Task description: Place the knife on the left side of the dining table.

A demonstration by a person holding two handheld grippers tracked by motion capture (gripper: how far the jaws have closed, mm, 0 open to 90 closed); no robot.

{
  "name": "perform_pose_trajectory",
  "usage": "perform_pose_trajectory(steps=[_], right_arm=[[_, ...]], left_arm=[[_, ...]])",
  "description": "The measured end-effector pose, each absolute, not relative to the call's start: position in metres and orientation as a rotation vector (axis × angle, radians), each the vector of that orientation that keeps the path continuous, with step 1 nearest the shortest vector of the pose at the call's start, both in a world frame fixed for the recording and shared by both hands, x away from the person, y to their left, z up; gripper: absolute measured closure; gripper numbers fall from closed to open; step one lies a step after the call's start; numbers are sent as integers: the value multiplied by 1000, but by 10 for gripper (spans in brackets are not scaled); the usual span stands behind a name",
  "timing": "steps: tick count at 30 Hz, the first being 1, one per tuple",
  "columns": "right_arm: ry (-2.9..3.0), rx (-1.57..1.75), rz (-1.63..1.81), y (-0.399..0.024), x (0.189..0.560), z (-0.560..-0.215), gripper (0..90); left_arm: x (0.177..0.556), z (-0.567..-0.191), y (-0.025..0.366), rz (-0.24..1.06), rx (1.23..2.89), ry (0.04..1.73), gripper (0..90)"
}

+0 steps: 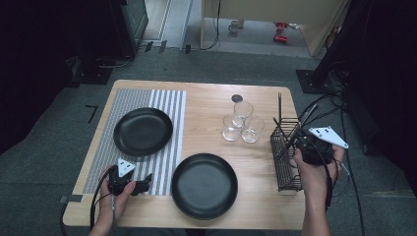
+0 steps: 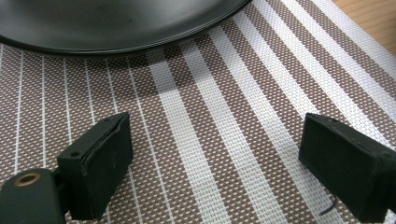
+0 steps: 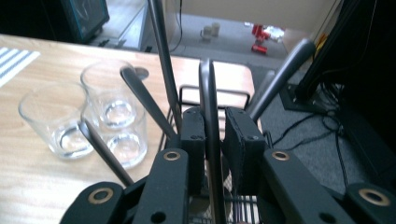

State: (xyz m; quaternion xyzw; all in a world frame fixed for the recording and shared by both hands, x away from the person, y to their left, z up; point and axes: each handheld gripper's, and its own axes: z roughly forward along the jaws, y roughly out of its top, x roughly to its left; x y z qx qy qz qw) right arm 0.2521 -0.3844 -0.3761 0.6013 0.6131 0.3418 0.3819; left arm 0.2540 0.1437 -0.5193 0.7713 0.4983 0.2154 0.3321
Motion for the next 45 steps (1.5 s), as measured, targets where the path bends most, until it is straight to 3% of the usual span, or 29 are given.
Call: perform_pose_trajectory(steps=[24, 45], right_arm=[[1623, 1549, 816, -395, 239, -385, 847], [1420, 1471, 1099, -412, 213, -380, 850]], left_arm=[[254, -519, 144, 563, 2015, 1302, 97], [254, -519, 144, 563, 2015, 1302, 97]])
